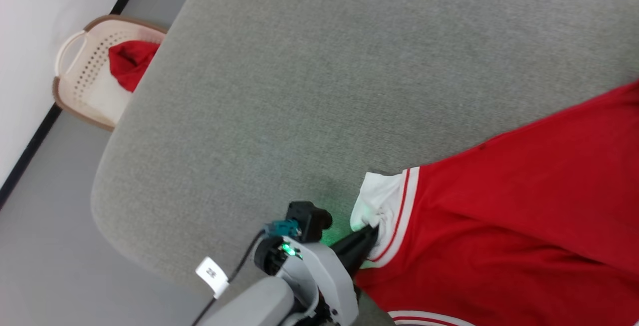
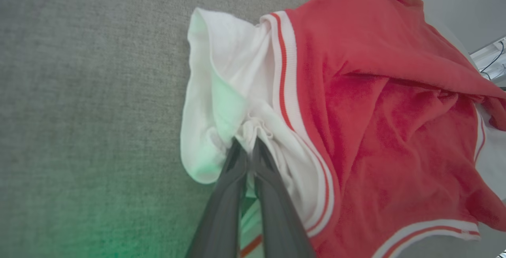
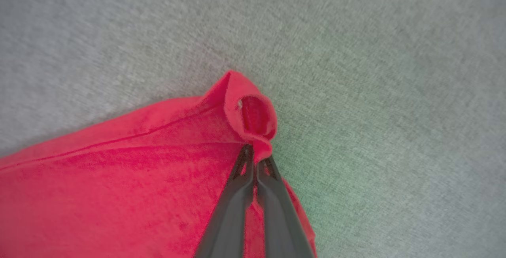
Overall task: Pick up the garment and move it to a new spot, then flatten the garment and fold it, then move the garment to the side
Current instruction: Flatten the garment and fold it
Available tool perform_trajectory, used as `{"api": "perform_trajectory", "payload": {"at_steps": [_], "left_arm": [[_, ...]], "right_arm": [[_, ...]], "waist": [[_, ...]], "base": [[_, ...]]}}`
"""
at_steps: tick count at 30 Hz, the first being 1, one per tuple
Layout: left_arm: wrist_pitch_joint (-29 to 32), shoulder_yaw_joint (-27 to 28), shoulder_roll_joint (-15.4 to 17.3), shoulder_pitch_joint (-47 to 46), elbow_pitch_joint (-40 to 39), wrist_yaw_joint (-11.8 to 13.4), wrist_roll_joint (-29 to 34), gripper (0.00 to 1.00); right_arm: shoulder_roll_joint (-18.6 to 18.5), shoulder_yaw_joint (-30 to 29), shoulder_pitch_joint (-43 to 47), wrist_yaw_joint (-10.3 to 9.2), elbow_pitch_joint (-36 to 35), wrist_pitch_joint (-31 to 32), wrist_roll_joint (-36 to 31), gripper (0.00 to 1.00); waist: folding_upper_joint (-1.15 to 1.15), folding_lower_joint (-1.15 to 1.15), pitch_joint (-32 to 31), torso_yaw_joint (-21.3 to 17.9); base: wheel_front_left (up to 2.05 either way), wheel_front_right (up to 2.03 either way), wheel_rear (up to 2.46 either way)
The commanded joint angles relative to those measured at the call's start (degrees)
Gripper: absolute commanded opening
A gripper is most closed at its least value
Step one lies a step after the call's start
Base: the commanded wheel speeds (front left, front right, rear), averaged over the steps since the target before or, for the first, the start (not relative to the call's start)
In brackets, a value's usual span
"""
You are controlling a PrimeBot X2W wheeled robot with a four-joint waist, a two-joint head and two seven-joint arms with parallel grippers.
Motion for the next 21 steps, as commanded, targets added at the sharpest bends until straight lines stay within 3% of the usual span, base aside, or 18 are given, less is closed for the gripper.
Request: {"api": "perform_trajectory", "payload": {"at_steps": [1, 9, 17, 21], "left_arm": [[0.9, 0.4, 1.2, -0.5, 1.1, 0.8, -0.2, 0.0], [7.1, 2.0, 5.6, -5.1, -1.3, 0.4, -2.1, 0.0], [19.7, 3.7, 13.6, -16.4, -3.3, 0.4, -2.3, 0.0], [25.0, 4.4, 16.1, -23.7, -1.5, -0.1, -1.7, 0.0]], "right_arm": [[-0.3, -0.4, 1.9, -0.08, 0.7, -1.3, -0.6, 0.0], [3.1, -2.5, 1.3, -0.07, -2.0, -11.7, 0.4, 0.0], [5.5, -2.3, 0.1, -0.07, -3.8, -22.6, 2.6, 0.0], [6.5, -2.3, -1.1, -0.07, -3.8, -27.7, 3.1, 0.0]], "waist": [[0.0, 0.0, -0.8, -1.0], [0.0, 0.0, -5.0, -4.5], [0.0, 0.0, -10.0, -8.8], [0.0, 0.0, -11.9, -11.0]], "base": [[0.0, 0.0, 0.0], [0.0, 0.0, 0.0], [0.0, 0.0, 0.0], [0.0, 0.0, 0.0]]}}
